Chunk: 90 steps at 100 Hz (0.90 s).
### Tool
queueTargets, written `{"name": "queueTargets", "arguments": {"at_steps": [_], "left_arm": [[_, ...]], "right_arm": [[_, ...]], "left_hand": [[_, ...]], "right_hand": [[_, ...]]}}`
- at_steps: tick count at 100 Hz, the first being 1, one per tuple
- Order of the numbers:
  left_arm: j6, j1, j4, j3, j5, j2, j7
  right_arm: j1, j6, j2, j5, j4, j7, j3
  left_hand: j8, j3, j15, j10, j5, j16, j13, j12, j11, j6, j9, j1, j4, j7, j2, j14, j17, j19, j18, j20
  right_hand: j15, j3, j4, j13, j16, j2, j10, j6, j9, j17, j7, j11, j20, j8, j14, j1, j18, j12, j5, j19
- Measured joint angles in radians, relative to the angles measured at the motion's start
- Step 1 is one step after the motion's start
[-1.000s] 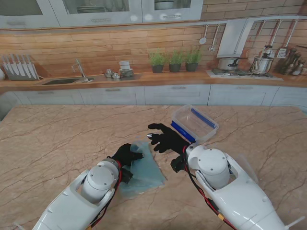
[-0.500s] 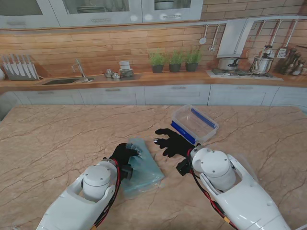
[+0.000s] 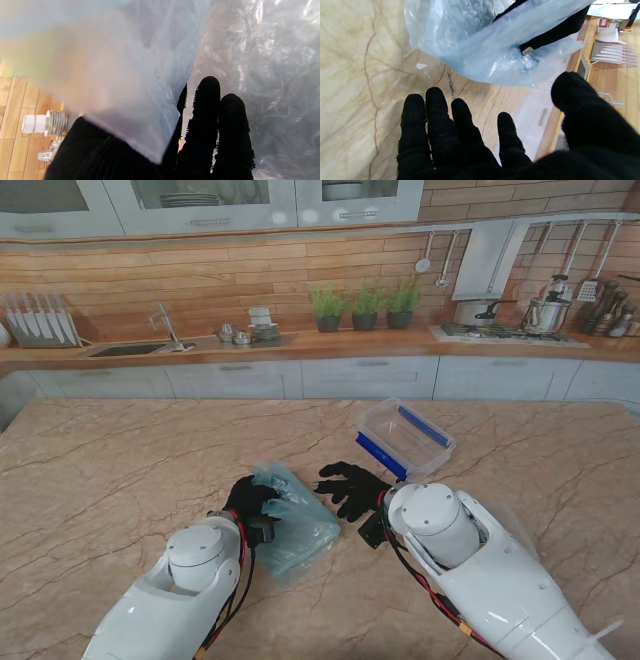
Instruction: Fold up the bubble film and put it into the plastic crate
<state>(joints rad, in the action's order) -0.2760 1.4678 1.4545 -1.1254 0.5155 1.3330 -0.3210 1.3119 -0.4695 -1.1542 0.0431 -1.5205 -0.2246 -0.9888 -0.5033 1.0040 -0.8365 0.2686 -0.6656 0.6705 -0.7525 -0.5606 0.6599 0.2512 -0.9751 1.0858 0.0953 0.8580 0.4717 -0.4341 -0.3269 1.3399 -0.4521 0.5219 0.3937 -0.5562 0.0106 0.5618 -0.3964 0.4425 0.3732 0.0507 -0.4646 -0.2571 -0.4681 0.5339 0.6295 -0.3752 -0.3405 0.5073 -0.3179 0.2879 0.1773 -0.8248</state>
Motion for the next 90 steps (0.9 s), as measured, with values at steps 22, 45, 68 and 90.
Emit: {"name": "queueTargets", "arguments": {"at_steps": [22,45,68,90], "left_arm": [[0.011,0.006,0.004,-0.007,0.006,0.000,0.006],[0.092,0.005,-0.009,0.001,0.051,0.002,-0.010],[0.127,0.001,-0.026,0.008,0.035,0.006,-0.017],[0.147,0.001,-0.029,0.013,0.044,0.009,-0.030]], "right_arm": [[-0.047,-0.023,-0.021,0.059,0.065,0.007,0.038],[-0.082,-0.087,-0.037,0.144,0.099,-0.009,0.067],[-0.100,-0.123,-0.058,0.199,0.132,-0.002,0.079],[-0.114,-0.138,-0.087,0.207,0.166,0.063,0.096]], "left_hand": [[-0.037,0.011,0.010,-0.013,0.000,0.034,0.000,-0.009,0.013,-0.037,0.009,0.021,0.048,0.046,0.010,0.016,-0.002,0.000,-0.001,-0.014],[-0.174,-0.004,0.013,-0.035,0.012,0.084,0.000,-0.045,0.034,-0.084,0.043,0.050,0.068,0.176,0.009,0.033,0.010,0.000,-0.001,-0.024],[-0.321,-0.018,0.021,-0.064,0.016,0.097,0.002,-0.046,0.046,-0.115,0.064,0.075,0.068,0.276,0.008,0.045,0.022,0.000,0.000,-0.024],[-0.360,-0.027,0.021,-0.075,0.016,0.109,0.006,-0.046,0.046,-0.124,0.065,0.085,0.068,0.299,0.008,0.050,0.024,0.000,0.003,-0.024]], "right_hand": [[0.000,-0.024,0.000,-0.017,0.021,0.013,0.012,0.003,0.038,-0.013,0.015,0.003,-0.034,-0.006,0.000,0.034,0.000,0.000,-0.032,-0.001],[0.068,-0.066,0.000,0.037,0.028,0.037,0.046,-0.126,0.046,-0.107,0.010,0.005,-0.073,0.046,-0.031,0.048,-0.056,0.000,-0.070,-0.111],[0.190,-0.123,0.001,0.150,-0.043,0.074,0.054,-0.064,0.023,-0.197,0.012,0.057,-0.074,0.090,-0.012,0.069,-0.062,0.021,-0.070,-0.262],[0.446,-0.248,0.007,0.268,-0.179,0.157,0.061,0.042,-0.018,-0.305,-0.068,0.130,-0.027,0.091,0.094,0.109,0.029,0.048,-0.059,-0.428]]}}
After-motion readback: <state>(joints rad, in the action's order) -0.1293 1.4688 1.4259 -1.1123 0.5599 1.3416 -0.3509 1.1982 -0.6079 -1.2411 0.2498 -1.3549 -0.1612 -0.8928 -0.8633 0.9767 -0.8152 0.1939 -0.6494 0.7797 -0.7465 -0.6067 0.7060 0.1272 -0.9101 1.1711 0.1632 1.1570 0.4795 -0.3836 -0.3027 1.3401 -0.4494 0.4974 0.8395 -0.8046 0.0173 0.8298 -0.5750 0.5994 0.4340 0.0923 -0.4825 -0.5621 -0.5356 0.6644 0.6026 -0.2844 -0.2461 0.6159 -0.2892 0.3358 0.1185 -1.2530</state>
